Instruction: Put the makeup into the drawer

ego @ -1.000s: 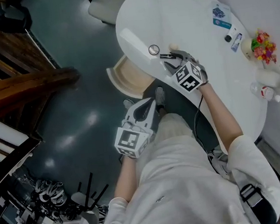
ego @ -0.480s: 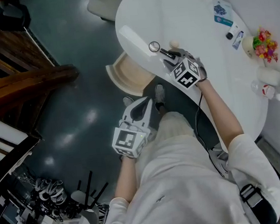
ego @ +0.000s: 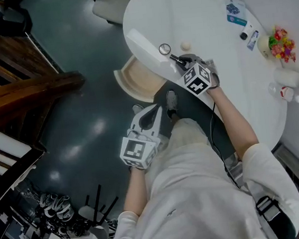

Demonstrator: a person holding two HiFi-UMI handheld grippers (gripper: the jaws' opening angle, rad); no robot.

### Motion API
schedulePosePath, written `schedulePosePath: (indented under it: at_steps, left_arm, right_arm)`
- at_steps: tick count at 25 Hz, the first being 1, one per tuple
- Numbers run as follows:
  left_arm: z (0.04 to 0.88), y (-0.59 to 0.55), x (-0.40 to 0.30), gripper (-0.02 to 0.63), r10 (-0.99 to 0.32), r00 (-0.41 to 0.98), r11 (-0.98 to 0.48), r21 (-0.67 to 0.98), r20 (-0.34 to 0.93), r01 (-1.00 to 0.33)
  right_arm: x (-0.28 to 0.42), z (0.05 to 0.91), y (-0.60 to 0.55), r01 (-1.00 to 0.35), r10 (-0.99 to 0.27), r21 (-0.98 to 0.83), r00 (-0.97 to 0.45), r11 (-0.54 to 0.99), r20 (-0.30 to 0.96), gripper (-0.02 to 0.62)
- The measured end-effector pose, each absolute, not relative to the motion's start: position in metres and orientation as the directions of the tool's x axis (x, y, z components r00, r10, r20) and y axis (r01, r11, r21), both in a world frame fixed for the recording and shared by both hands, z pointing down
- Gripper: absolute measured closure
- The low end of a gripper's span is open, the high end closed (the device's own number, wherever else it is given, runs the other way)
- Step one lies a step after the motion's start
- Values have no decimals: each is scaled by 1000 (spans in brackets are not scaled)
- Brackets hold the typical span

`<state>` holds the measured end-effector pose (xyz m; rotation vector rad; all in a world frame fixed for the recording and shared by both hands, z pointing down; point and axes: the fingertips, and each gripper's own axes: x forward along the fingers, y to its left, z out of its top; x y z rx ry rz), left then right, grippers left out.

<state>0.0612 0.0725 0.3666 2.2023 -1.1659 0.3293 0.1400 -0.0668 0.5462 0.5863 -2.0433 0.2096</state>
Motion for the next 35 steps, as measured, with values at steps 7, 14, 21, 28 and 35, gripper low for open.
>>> schedulePosePath:
  at_steps: [7,14,21,28,35]
  left_arm:
    - [366,74,48,598,-663,589,-425,416,461,-804]
    - [366,73,31,598,-659,608,-442,425,444,-790]
    - [363,78,3,598,-669,605,-443,423,431,-791]
    - [365,90,-36,598,-673,599,-428,433,433,-793]
    - [380,94,-69,598,-677,590,-407,445,440,-798]
  right_arm:
    - [144,538,-62,-537,-347,91,-399,839,848,503]
    - [125,502,-51,-561,-385,86,-440,823,811,503]
    - [76,483,-26,-551,-375,49,-497,833,783,503]
    - [12,482,0,-523,-336,18,-521,852,784,503]
    - [-33,516,16,-500,-292,-6,-515,866,806,503]
